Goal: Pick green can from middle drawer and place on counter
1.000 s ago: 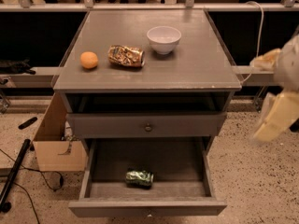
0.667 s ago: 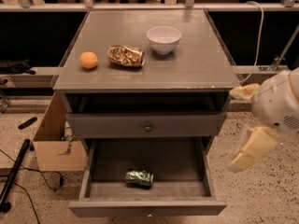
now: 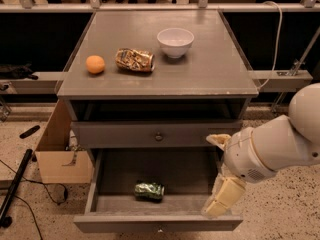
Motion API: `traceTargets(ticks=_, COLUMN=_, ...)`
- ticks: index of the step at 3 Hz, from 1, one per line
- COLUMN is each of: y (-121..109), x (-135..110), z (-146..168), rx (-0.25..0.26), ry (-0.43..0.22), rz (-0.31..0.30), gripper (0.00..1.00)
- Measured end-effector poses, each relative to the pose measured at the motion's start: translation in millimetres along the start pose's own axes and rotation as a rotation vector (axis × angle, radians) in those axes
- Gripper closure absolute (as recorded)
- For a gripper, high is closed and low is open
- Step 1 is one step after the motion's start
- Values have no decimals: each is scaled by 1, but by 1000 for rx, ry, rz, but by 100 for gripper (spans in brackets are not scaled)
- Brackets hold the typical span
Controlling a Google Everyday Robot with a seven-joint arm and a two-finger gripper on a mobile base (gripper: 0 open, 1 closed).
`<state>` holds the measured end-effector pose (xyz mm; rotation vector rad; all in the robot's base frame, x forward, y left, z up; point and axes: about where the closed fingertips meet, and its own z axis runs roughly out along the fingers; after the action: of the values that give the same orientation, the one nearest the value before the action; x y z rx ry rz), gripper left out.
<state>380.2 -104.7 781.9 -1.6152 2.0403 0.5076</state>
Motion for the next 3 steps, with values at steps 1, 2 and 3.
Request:
traceTargets(ticks=1, y=0, x=0, z=0, rx=0, ry=0, rz=0, gripper=0)
traceTargets(ticks=2, y=-3, x=9, z=13, rx=-2, ry=9, rz=33, gripper=0)
traceTargets(ticks=3, y=-13, x=35, z=36, rx=13, ry=18, rz=106, gripper=0)
